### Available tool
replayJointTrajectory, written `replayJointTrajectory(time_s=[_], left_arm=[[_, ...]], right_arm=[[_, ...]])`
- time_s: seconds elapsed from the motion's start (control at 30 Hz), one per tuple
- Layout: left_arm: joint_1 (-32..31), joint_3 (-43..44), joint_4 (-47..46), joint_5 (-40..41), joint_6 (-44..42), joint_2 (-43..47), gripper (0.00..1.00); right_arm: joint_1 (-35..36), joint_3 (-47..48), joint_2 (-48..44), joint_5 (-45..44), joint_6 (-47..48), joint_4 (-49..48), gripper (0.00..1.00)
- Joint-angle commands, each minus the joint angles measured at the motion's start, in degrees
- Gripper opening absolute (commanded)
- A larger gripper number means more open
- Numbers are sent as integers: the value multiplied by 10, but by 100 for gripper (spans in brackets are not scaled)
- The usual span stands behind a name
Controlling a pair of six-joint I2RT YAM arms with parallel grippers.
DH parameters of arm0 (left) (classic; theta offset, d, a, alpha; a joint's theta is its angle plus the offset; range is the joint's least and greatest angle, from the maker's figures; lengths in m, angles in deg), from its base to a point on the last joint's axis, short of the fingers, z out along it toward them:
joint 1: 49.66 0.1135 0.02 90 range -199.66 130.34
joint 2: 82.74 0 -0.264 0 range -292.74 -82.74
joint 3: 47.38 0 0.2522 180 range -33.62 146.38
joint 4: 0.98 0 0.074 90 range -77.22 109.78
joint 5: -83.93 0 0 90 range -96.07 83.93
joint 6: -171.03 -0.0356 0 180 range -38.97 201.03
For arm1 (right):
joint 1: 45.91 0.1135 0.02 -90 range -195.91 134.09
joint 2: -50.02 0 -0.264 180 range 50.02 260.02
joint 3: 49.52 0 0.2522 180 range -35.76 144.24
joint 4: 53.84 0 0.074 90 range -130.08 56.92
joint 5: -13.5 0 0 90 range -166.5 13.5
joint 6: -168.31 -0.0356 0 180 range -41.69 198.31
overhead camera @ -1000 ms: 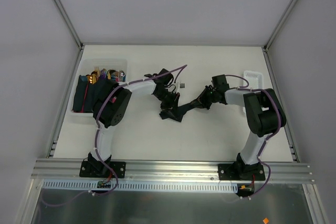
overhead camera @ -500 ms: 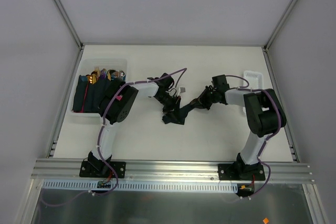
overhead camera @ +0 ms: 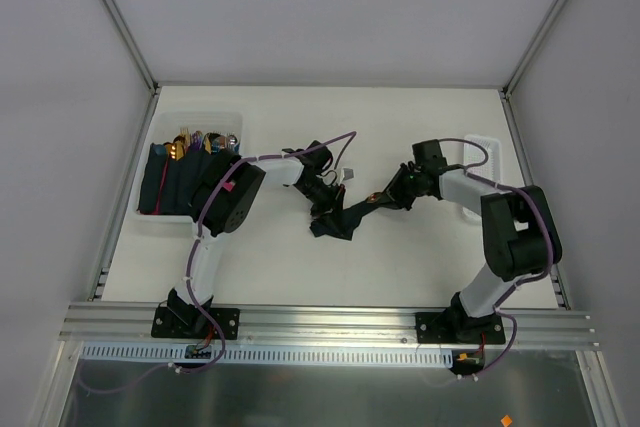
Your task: Place the utensils on the paper napkin and roll it up
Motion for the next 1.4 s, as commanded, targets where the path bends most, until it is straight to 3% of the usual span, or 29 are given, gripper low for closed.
replayJointTrajectory(time_s=[0.0, 0.23, 0.73, 1.0, 1.27, 1.37], left_arm=[[-10, -17, 43, 126, -23, -38, 0], [-12, -12, 54, 154, -25, -41, 0], [-18, 11, 62, 156, -17, -53, 0], [-18, 12, 61, 152, -28, 7, 20], [-2, -32, 61, 134, -73, 199, 40], [19, -38, 62, 134, -93, 242, 41]], right_arm=[[-3, -1, -58, -14, 22, 29, 12], [10, 4, -67, 46, 0, -19, 13], [74, 22, 23, 54, -22, -63, 8], [77, 30, 78, 56, 2, -22, 4], [75, 18, 87, 55, 20, -15, 3], [71, 15, 86, 57, 23, -15, 4]])
